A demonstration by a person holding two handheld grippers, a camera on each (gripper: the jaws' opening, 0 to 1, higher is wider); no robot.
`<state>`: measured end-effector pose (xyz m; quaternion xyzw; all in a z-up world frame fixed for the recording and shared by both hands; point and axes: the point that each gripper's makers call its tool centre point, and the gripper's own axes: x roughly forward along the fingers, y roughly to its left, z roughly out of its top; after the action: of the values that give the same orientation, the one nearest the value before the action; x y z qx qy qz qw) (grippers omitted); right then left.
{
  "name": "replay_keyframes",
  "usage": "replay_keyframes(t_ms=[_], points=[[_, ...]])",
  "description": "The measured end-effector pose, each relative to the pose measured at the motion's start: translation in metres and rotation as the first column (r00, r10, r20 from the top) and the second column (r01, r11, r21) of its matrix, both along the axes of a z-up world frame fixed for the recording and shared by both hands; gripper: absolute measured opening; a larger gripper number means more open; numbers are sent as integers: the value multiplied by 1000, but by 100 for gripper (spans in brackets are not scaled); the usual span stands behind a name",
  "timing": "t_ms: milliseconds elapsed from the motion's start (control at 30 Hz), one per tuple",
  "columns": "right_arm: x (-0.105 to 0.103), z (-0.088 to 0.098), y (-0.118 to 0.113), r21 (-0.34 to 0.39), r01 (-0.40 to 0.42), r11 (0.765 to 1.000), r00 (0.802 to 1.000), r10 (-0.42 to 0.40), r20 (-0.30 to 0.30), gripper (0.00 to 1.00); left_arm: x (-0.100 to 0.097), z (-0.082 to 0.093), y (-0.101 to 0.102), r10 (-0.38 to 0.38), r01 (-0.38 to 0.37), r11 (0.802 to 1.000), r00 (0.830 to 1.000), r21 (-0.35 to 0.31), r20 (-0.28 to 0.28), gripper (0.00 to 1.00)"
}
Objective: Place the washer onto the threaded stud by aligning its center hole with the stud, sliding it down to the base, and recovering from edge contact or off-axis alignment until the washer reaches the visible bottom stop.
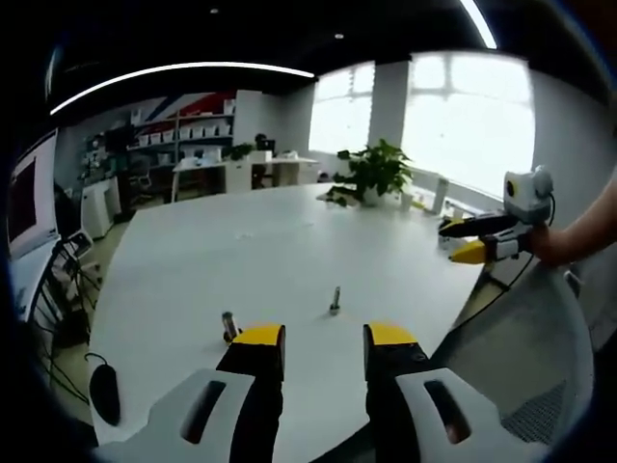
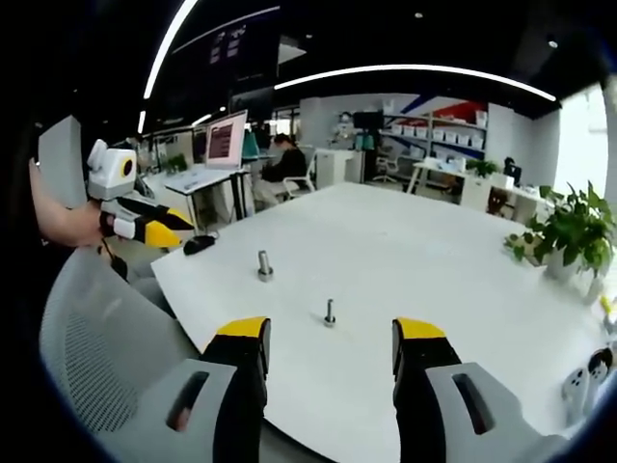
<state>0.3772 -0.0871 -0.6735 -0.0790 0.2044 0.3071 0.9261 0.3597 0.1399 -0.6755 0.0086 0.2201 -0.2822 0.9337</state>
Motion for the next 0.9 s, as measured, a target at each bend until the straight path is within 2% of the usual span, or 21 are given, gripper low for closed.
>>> replay_keyframes(t_ms=[167, 900], points=[[-1, 1, -1, -3, 8, 1000, 1000, -8, 6, 53, -2, -3, 1, -4, 4, 1000, 1000, 6, -13, 30], [0, 1, -1, -28, 16, 999, 1000, -16, 10, 52, -2, -1, 0, -11, 11, 1000, 1000, 9, -1, 30]])
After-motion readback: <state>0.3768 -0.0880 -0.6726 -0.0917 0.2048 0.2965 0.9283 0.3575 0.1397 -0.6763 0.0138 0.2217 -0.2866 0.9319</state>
